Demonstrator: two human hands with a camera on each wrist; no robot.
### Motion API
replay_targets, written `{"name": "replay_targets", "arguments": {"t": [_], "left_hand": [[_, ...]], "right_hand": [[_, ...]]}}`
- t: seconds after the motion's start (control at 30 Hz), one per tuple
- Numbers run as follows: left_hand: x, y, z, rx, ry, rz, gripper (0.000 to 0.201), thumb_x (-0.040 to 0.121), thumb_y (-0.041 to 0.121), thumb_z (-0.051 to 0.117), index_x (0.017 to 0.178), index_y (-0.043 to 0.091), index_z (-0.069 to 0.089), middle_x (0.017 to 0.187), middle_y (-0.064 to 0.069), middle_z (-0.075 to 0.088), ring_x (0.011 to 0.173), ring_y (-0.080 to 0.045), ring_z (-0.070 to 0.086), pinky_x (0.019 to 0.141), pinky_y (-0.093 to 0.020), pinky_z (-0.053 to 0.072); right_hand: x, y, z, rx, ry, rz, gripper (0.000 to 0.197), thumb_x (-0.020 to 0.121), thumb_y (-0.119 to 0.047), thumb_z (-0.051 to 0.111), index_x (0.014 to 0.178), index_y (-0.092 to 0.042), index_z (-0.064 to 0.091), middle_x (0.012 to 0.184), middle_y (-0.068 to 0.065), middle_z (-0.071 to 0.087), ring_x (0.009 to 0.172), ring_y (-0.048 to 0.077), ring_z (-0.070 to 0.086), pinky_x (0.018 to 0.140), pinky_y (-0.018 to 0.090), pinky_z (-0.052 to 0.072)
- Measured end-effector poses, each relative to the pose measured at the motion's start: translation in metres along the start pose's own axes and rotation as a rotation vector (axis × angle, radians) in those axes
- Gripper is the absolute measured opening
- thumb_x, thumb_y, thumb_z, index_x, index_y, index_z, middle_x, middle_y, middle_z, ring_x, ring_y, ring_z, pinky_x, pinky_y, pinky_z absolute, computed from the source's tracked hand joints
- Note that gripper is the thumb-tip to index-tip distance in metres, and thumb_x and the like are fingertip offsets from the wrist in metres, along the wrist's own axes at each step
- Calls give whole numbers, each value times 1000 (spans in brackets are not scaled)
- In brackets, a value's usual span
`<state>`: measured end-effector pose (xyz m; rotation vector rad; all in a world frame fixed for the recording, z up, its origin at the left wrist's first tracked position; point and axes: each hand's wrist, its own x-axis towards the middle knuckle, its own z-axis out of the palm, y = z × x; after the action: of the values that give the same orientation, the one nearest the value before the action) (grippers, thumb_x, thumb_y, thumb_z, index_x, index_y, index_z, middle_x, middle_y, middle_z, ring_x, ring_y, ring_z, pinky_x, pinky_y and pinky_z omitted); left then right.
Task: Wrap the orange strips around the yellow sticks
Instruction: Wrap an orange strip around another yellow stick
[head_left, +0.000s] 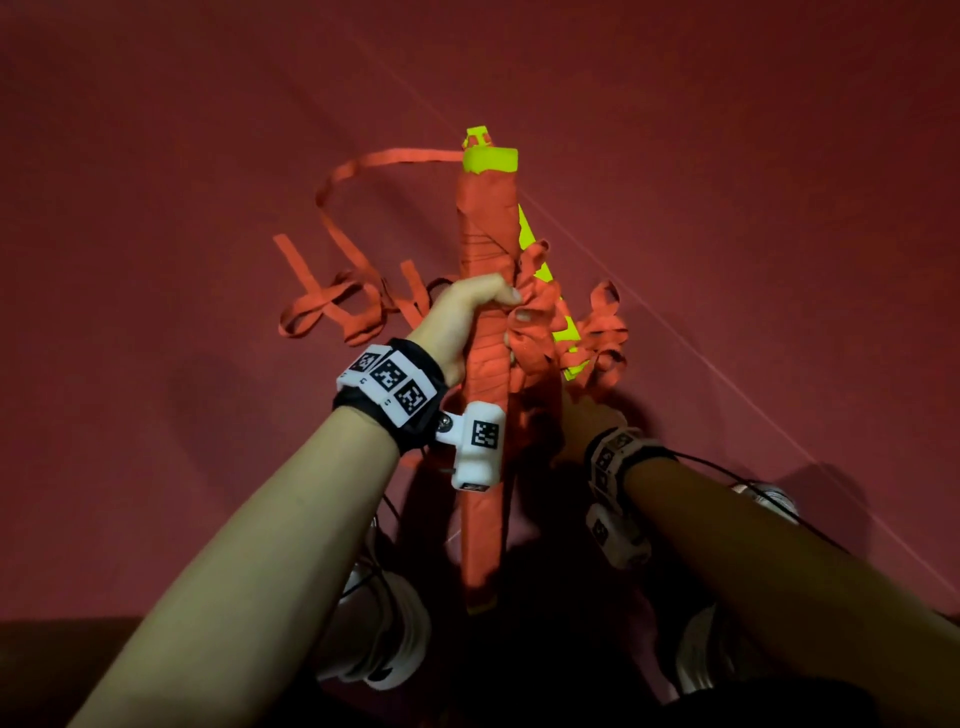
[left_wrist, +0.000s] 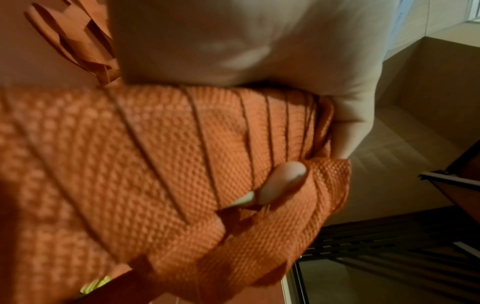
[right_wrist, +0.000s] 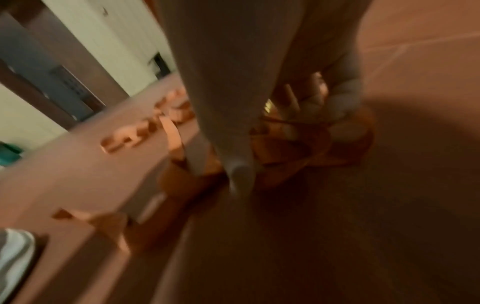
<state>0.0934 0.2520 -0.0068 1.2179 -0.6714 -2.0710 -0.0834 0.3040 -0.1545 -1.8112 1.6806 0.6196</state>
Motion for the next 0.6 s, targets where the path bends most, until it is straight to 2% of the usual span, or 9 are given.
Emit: {"name": "replay_targets", "arguments": {"t": [0.1, 0.13, 0.23, 0.3, 0.37, 0.4, 0.5, 0.53, 0.6], "left_hand": [[0, -1, 3, -31, -76, 10, 17, 63, 16, 60, 78, 12, 52, 60, 1, 51, 51, -13, 42, 56, -25, 37], [1, -1, 3, -35, -76, 12, 14, 67, 15, 57, 79, 12, 51, 60, 1, 50, 50, -13, 41, 55, -25, 36], [2, -2, 4, -31, -68, 7, 14, 68, 17, 57, 79, 13, 50, 63, 0, 45, 51, -14, 37, 53, -25, 36], [1, -1, 6, -33, -89, 0, 21, 66, 19, 61, 81, 14, 48, 68, -1, 41, 54, -14, 32, 54, -25, 33], [-2, -1, 8, -22, -70, 1, 25, 62, 21, 64, 81, 14, 49, 69, -1, 42, 52, -13, 34, 54, -25, 33], [-3, -1, 9, -22, -55, 2, 25, 61, 21, 65, 80, 13, 50, 67, -1, 45, 49, -13, 36, 53, -25, 34], [-6, -2, 13, -43, -35, 18, 17, 66, 18, 60, 79, 12, 51, 62, -1, 47, 46, -12, 37, 51, -23, 35], [-8, -2, 15, -41, -33, 26, 15, 68, 17, 59, 80, 12, 51, 61, 0, 47, 47, -12, 37, 51, -23, 35], [-10, -2, 16, -5, -11, 54, 18, 66, 19, 60, 80, 12, 52, 62, 0, 48, 47, -13, 38, 52, -24, 35]], "right_hand": [[-3, 1, 5, -46, 18, -27, 64, 91, -44, 68, 145, -22, 42, 139, 14, 54, 123, 35, 58, 97, 46, 50], [-6, 1, 4, -58, 26, -46, 55, 93, -43, 64, 141, -23, 49, 138, 12, 56, 123, 35, 59, 96, 45, 51], [-12, 3, 0, 18, 74, -65, 49, 89, -41, 66, 136, -28, 59, 137, 10, 58, 123, 35, 58, 97, 46, 52], [-17, 2, -7, 162, 151, -56, 50, 84, -42, 70, 127, -18, 64, 132, 15, 58, 122, 37, 56, 97, 46, 51], [-21, 0, -18, 431, 230, -39, 49, 77, -40, 77, 111, -5, 70, 114, 21, 67, 109, 35, 63, 87, 39, 51], [-21, 0, -22, 571, 251, -20, 44, 76, -36, 80, 104, -3, 72, 104, 19, 70, 100, 33, 66, 82, 34, 49], [-30, -5, -40, 996, 233, 75, 9, 82, -4, 75, 89, -7, 69, 79, 8, 71, 66, 16, 66, 65, 27, 51], [-31, -7, -44, 1109, 213, 95, 12, 82, 5, 72, 81, -6, 66, 69, 5, 72, 53, 12, 65, 55, 26, 53], [-36, -10, -51, 1177, 229, 120, 28, 81, 15, 67, 67, -7, 59, 44, -3, 62, 34, 6, 56, 38, 19, 47]]}}
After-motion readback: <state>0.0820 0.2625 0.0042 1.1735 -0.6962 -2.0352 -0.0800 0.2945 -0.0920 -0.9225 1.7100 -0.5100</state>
